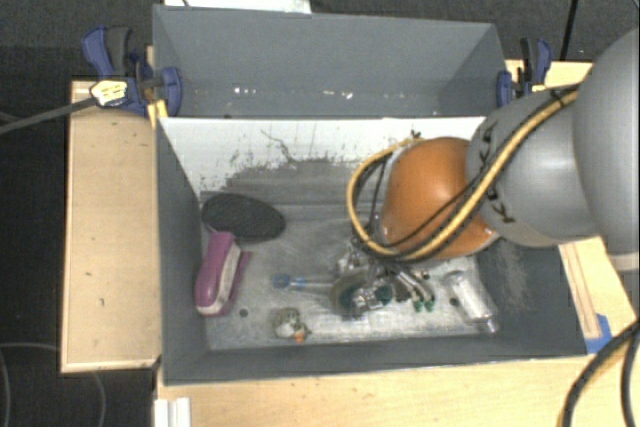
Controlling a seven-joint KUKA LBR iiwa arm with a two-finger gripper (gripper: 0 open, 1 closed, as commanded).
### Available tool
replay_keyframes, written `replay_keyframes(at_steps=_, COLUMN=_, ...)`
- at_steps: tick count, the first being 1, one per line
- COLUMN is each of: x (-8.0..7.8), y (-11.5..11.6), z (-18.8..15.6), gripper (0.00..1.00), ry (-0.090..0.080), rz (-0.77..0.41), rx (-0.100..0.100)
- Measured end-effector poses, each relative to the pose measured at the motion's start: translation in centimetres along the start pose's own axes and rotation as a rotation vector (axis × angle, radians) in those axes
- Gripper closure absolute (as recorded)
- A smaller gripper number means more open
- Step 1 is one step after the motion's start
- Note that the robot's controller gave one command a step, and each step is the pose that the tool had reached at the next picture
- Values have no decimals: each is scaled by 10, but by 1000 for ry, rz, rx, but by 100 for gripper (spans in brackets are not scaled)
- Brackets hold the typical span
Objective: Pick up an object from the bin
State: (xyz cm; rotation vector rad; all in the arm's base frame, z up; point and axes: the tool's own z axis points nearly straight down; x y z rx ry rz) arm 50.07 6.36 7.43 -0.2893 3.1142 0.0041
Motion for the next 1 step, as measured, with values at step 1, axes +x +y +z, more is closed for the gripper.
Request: replay_keyframes(at_steps=1, x=-28, y=-34, z=-186, gripper=100, ry=5, rz=-281, rx=3)
